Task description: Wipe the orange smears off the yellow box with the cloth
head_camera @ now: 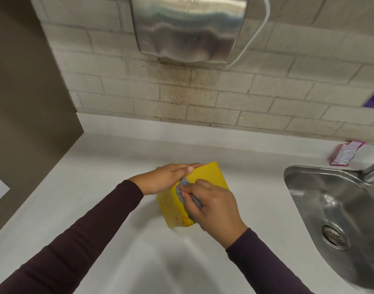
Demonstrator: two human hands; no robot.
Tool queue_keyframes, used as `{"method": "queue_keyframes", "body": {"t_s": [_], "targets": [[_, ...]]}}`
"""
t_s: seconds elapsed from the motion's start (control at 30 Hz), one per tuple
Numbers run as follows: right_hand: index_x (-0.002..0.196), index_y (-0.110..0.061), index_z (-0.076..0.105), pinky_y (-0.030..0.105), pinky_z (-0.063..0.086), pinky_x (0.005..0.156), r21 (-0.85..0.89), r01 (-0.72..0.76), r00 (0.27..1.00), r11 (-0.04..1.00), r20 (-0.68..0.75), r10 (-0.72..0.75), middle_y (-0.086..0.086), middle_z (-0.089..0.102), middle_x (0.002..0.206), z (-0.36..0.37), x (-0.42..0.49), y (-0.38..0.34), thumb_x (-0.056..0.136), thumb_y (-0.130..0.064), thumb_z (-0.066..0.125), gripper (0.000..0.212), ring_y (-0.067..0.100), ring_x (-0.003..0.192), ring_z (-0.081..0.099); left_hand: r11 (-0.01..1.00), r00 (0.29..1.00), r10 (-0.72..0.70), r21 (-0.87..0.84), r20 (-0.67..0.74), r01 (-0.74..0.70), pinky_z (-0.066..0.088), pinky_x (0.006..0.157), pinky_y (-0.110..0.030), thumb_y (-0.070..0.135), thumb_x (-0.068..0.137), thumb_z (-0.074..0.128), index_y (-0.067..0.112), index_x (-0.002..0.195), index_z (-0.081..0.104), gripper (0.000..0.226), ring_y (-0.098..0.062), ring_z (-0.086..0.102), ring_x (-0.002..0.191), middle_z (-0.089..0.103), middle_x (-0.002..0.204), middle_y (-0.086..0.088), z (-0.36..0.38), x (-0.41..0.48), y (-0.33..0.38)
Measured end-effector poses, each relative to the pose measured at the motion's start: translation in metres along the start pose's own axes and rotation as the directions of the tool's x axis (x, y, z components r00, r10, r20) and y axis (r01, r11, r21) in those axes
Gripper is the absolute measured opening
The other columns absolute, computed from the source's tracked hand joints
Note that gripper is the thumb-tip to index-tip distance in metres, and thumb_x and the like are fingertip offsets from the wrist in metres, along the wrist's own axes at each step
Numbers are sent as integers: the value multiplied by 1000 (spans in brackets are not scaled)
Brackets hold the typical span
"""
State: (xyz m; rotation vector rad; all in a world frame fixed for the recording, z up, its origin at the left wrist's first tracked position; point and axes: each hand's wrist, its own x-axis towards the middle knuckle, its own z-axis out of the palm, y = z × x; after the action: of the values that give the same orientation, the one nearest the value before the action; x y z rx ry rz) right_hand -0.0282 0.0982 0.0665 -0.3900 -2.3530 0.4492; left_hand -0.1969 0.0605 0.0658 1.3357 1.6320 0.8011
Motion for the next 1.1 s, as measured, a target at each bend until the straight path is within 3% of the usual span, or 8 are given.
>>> {"method": "queue_keyframes", "body": {"t_s": [0.23,0.63,0.73,0.8,0.87,0.9,0.97,1.1], "targets": [[88,-21,74,25,46,46,11,144,975,990,169,-144,-1,63,68,-7,-8,-1,85,-24,57,17,15,58,60,997,1000,-12,79,-2,12,20,118,-31,38,100,29,37,138,40,39,-7,35,137,41,147,13,-3,0,4],[86,-28,72,23,44,46,36,198,925,980,323,-199,-8,61,68,-23,-32,8,85,-30,61,12,10,60,59,995,1000,-25,98,3,24,21,118,-42,55,91,28,64,120,39,31,-8,39,134,45,144,18,-3,-7,8],[84,-30,71,20,41,45,-103,231,890,967,424,-168,-10,60,67,-25,-46,19,82,-30,65,7,9,56,57,996,1000,-22,87,-7,22,22,118,-44,55,94,27,71,112,39,27,-9,41,133,47,142,18,-3,-9,8],[81,-29,71,19,41,45,-171,152,913,974,401,-72,-10,59,64,-30,-61,31,81,-29,65,5,8,53,56,996,1000,-21,88,-10,22,22,118,-45,60,89,26,75,108,40,28,-9,42,132,48,141,20,-2,-9,8],[77,-28,71,16,45,50,10,-199,937,980,296,187,-13,62,65,-38,-72,36,82,-24,62,11,5,56,58,993,1000,-24,112,-14,25,19,118,-47,63,85,25,77,106,39,29,-9,41,133,47,140,21,-1,-8,9],[79,-27,71,14,47,53,211,-420,893,883,269,361,-13,65,66,-41,-77,40,84,-17,60,16,5,57,60,993,1000,-23,119,-9,24,18,118,-47,63,85,25,78,106,39,29,-9,41,133,47,140,23,0,-8,9],[90,-19,73,17,50,57,555,-711,689,432,425,587,-2,71,70,-47,-84,45,86,-3,57,24,14,63,64,995,1000,-24,93,5,24,18,118,-48,61,84,29,76,103,42,27,-8,41,132,48,136,25,0,-8,12],[100,4,67,43,45,87,661,-636,393,-397,721,571,20,70,98,-48,-90,41,76,-13,50,35,34,91,63,983,992,-128,129,-16,129,25,114,-48,53,78,33,53,110,51,36,-17,46,127,54,133,13,-1,3,21]]}}
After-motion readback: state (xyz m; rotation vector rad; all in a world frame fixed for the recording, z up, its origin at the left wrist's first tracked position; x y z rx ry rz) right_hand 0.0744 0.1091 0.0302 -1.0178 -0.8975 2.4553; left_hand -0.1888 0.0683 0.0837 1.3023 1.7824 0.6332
